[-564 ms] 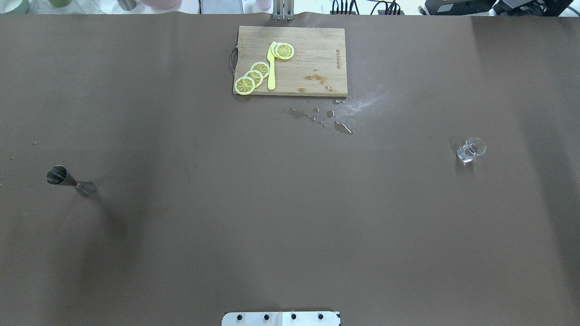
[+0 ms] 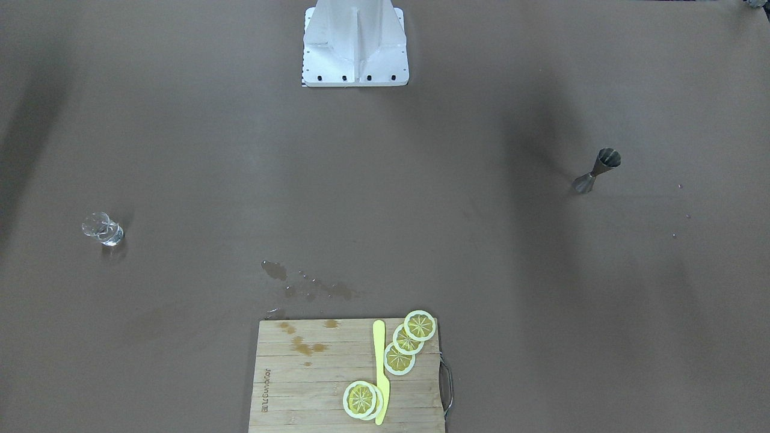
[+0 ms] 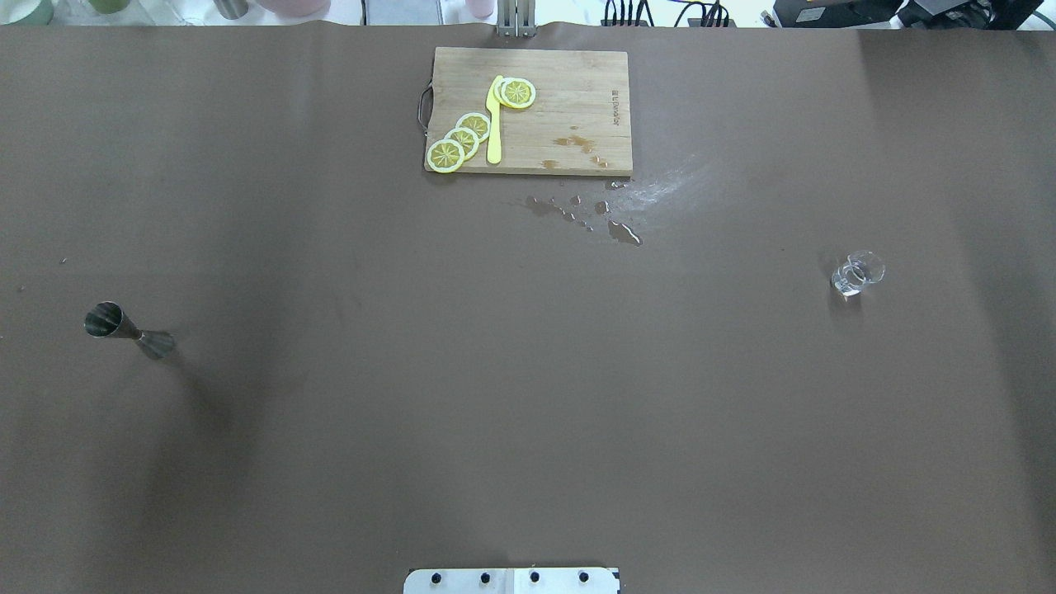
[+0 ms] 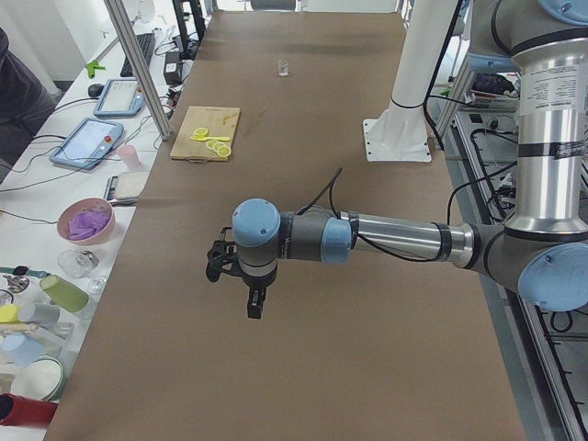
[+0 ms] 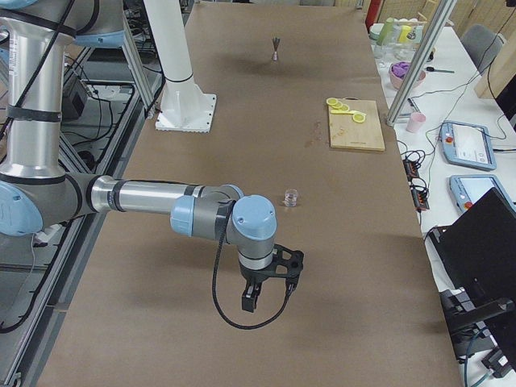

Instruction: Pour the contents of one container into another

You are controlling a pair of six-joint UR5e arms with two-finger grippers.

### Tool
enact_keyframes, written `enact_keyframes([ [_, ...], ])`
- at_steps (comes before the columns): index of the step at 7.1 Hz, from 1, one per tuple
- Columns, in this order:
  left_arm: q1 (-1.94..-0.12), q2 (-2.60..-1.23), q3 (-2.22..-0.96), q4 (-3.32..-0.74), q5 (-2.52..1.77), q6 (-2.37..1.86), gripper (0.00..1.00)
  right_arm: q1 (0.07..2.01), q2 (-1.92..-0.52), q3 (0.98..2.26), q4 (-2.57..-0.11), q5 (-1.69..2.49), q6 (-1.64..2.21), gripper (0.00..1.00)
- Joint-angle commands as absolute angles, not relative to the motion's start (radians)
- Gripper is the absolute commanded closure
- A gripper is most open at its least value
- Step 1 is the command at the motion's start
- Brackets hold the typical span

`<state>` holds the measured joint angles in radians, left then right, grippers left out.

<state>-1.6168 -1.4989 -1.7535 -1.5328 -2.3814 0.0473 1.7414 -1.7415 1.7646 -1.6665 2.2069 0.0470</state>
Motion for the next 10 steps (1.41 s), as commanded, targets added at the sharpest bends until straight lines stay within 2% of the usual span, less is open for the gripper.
enact_keyframes([
  [1,-1.617,-1.499,-1.761,-1.539,-2.381,0.044,0.02,1.744,-1.758,1.787,-1.669,2.204,0.045,0.00],
  [10,-1.617,-1.505,-1.813,-1.600,-2.382,-0.011,0.02,1.776,-1.798,1.776,-1.677,2.244,0.046,0.00],
])
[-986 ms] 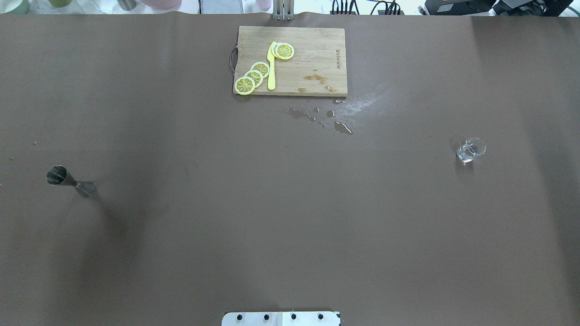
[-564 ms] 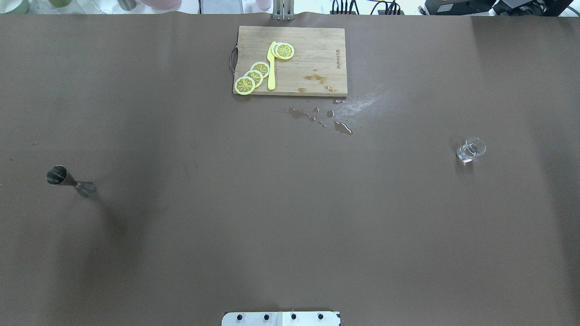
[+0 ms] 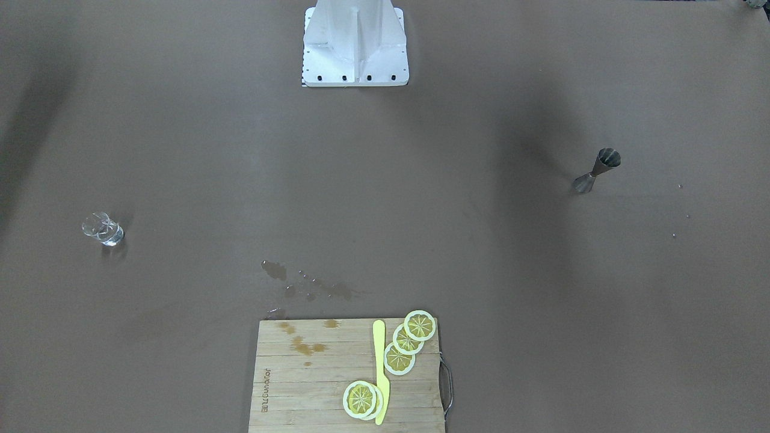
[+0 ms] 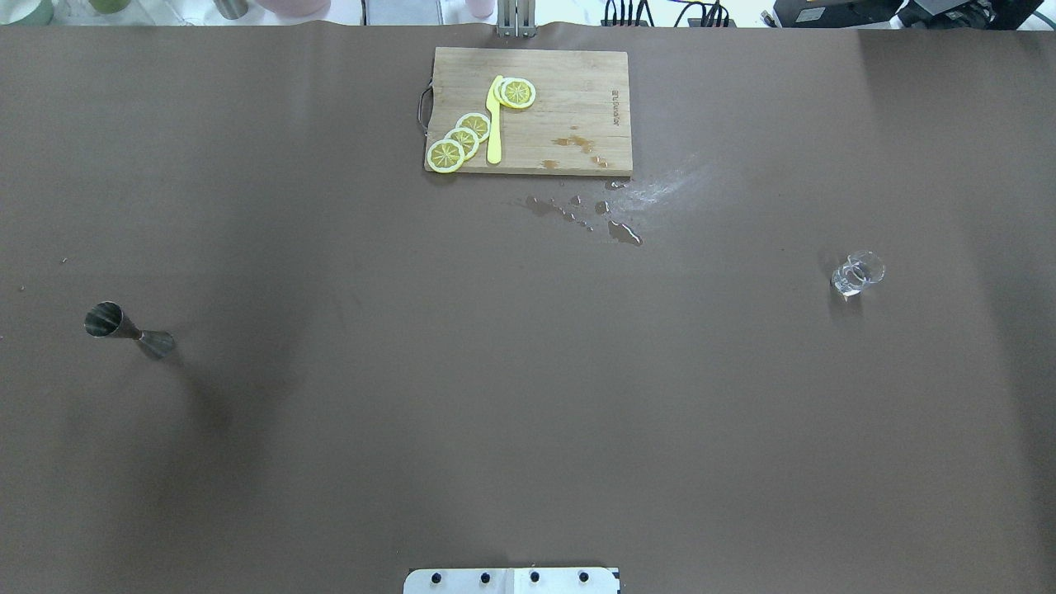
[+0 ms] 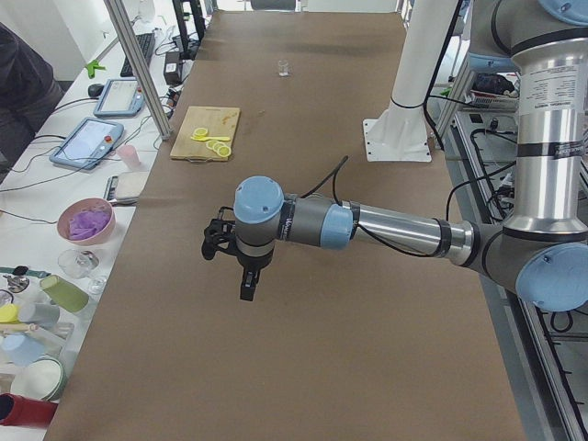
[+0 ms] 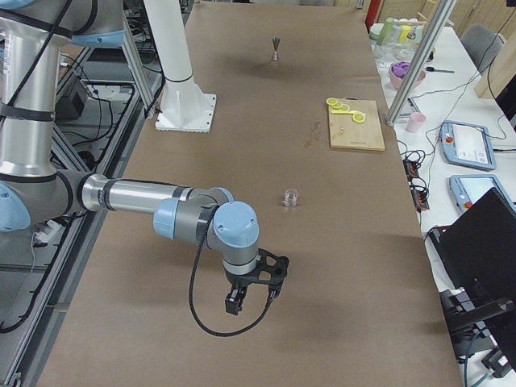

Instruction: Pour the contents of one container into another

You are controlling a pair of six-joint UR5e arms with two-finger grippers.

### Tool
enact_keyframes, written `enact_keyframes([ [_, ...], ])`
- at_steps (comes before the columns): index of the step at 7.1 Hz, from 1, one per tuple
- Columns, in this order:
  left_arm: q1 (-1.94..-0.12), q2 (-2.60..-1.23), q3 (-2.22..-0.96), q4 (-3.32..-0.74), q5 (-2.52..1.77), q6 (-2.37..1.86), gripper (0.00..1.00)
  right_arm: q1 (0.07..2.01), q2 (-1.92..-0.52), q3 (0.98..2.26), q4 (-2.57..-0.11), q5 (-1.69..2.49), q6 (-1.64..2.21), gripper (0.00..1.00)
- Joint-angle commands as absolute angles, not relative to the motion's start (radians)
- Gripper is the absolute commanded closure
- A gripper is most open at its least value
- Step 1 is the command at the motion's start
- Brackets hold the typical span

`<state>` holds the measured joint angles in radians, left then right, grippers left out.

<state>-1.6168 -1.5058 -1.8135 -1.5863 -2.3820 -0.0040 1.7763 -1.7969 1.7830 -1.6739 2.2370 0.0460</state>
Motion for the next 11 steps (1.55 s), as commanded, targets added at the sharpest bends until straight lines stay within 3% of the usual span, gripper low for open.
enact_keyframes([
  [1,-1.617,-1.503,-1.812,-1.598,-2.384,-0.011,0.02,1.776,-1.804,1.758,-1.674,2.247,0.045,0.00],
  [7,-1.621,-1.503,-1.819,-1.594,-2.450,-0.011,0.02,1.822,-1.812,1.776,-1.706,2.263,0.011,0.00],
  [11,-1.623,-1.467,-1.922,-1.635,-2.434,-0.119,0.02,1.871,-1.824,1.793,-1.717,2.269,-0.104,0.00],
])
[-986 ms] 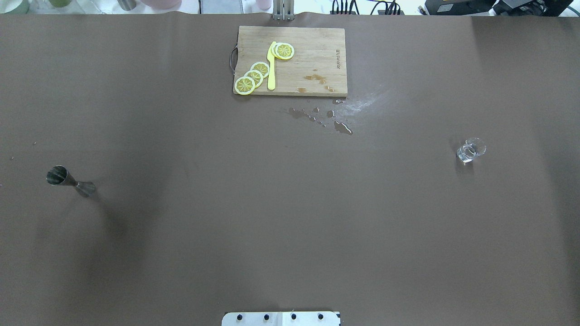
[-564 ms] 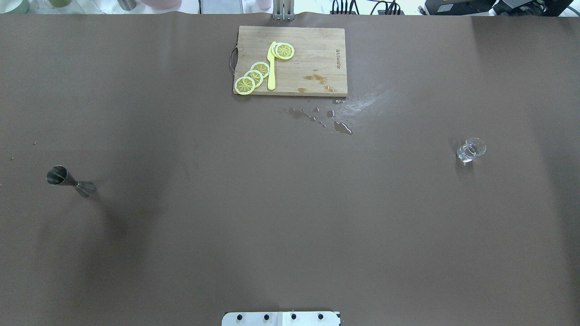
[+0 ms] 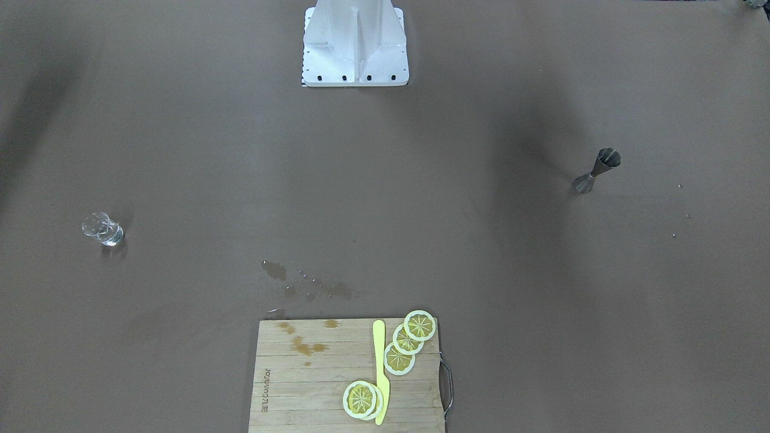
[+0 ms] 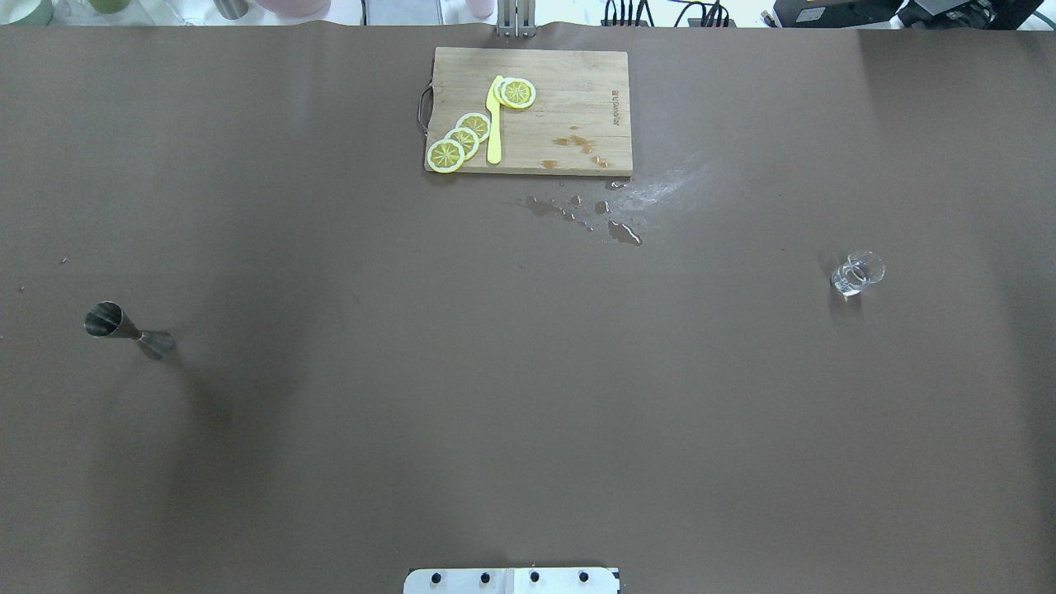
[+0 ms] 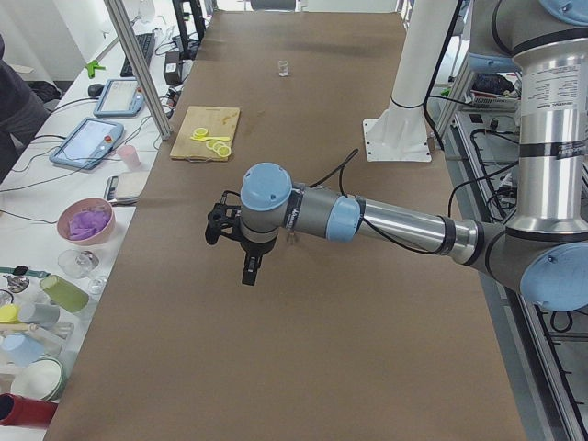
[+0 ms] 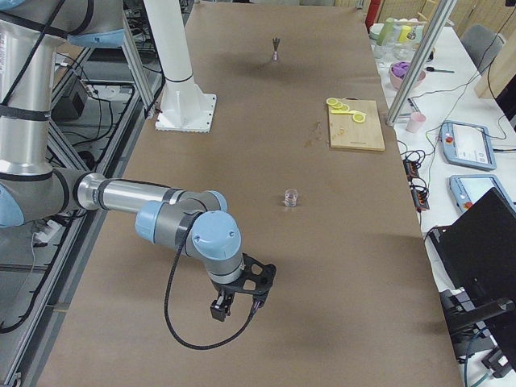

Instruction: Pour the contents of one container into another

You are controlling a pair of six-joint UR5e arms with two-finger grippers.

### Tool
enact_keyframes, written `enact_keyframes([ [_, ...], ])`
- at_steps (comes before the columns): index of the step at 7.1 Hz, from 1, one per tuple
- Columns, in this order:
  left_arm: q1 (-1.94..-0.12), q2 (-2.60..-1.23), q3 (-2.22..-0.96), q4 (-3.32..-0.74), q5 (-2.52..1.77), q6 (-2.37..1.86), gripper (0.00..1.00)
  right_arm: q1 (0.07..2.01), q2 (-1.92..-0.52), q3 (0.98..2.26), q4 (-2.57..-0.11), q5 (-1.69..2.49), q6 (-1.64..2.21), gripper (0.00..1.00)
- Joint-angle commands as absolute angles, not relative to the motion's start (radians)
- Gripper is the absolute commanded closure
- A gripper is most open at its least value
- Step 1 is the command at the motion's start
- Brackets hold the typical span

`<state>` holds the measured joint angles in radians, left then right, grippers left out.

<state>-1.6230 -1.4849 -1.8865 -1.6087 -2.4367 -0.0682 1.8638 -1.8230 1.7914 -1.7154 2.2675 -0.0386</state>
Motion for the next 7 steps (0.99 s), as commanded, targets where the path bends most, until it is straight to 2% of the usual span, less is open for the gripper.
enact_keyframes([
  [1,-1.621,-1.425,-1.954,-1.713,-2.434,-0.194,0.02,1.879,-1.822,1.796,-1.715,2.273,-0.235,0.00],
  [3,-1.614,-1.352,-1.963,-1.932,-2.431,-0.329,0.02,1.881,-1.816,1.776,-1.710,2.286,-0.412,0.00],
  [7,-1.438,-1.348,-2.090,-1.950,-2.294,-0.561,0.02,1.879,-1.801,1.781,-1.709,2.284,-0.416,0.00],
])
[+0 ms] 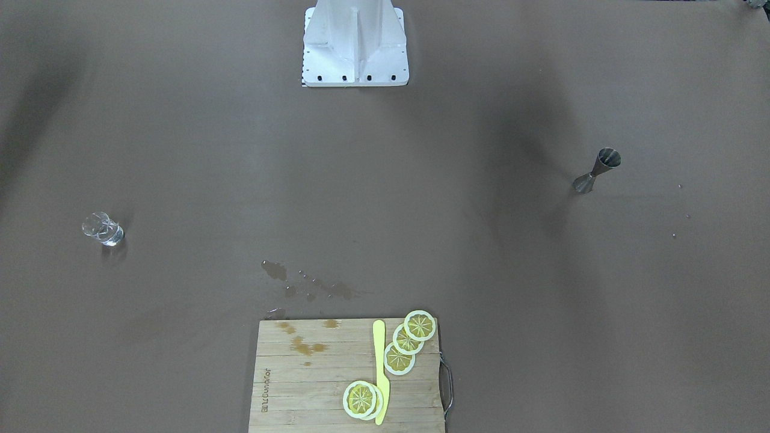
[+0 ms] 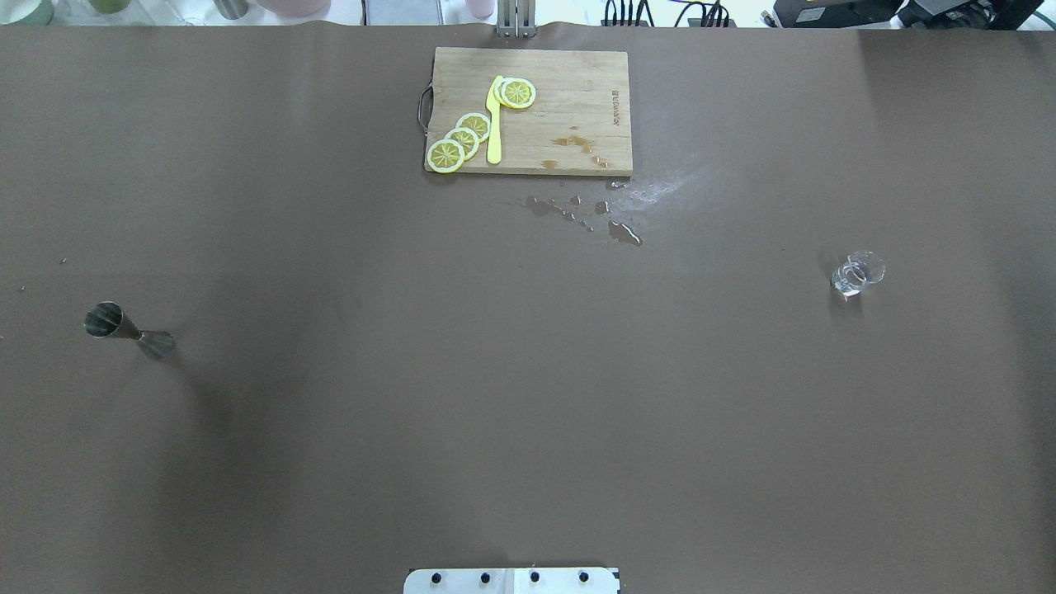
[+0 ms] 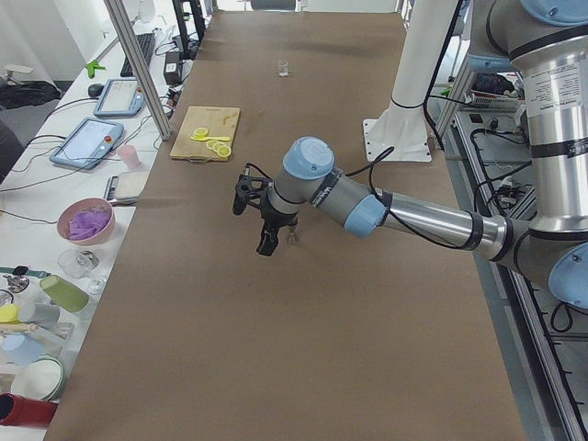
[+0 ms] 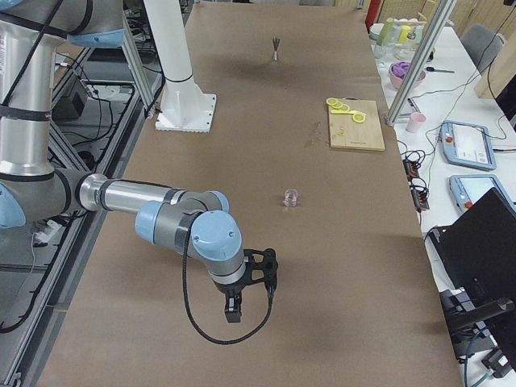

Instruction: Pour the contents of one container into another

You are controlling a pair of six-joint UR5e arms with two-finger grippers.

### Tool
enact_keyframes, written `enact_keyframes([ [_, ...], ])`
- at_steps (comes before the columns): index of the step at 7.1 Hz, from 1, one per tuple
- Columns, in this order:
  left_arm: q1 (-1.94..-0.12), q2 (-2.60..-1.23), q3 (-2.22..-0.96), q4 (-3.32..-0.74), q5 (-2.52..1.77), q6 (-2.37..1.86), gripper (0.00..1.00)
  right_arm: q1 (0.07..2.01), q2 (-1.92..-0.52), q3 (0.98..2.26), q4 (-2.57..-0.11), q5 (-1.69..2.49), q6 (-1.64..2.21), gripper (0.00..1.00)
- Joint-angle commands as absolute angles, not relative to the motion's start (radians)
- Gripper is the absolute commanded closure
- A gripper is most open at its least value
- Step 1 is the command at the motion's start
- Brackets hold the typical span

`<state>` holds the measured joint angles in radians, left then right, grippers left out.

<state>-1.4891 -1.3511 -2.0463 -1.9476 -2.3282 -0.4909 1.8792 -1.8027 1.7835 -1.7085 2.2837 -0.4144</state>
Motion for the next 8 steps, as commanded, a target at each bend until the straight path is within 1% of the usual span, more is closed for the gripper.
enact_keyframes([
  [1,-1.398,-1.342,-2.133,-1.950,-2.260,-0.612,0.02,1.879,-1.799,1.779,-1.709,2.293,-0.416,0.00],
  [3,-1.327,-1.296,-2.233,-1.950,-2.197,-0.711,0.02,1.881,-1.805,1.784,-1.710,2.301,-0.414,0.00],
  [5,-1.293,-1.292,-2.278,-1.951,-2.180,-0.771,0.02,1.881,-1.795,1.767,-1.712,2.299,-0.411,0.00],
  [6,-1.249,-1.292,-2.301,-1.951,-2.130,-0.825,0.02,1.879,-1.795,1.731,-1.710,2.287,-0.413,0.00],
  [7,-1.200,-1.292,-2.313,-1.953,-2.071,-0.875,0.02,1.878,-1.790,1.724,-1.710,2.287,-0.408,0.00],
  [8,-1.139,-1.293,-2.327,-1.956,-1.996,-0.937,0.02,1.878,-1.755,1.720,-1.712,2.289,-0.407,0.00],
])
